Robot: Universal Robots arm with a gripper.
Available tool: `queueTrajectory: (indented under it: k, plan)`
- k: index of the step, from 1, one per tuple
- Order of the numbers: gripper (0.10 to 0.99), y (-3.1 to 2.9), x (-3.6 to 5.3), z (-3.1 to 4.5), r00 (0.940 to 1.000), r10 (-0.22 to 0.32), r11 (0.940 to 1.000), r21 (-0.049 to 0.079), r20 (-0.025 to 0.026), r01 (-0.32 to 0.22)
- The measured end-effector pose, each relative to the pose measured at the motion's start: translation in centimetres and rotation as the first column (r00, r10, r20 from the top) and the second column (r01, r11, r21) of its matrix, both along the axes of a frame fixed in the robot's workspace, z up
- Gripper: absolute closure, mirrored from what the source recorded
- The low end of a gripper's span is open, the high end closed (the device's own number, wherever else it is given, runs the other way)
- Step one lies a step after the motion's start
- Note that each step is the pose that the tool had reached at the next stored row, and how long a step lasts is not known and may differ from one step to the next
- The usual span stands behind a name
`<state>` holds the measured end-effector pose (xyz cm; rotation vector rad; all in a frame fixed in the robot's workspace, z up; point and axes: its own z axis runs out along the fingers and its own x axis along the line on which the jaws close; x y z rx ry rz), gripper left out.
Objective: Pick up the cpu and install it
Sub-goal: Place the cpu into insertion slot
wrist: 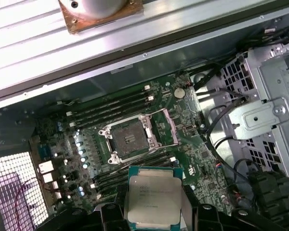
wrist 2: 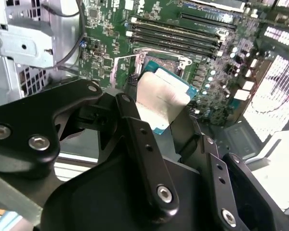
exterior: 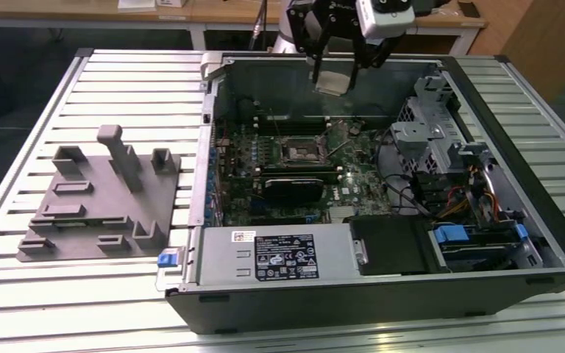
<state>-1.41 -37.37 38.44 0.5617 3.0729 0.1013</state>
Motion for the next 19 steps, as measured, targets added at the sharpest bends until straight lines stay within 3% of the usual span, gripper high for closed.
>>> queueTrajectory:
  k: [10, 19]
  plan:
    - [0.561, 0.08, 0.00, -0.08, 0.9936, -0.113, 0.9936, 0.000, 0.0000, 0.113]
    - [0.561, 0.19, 0.00, -0.15, 0.9723, -0.234, 0.9723, 0.000, -0.0001, 0.234]
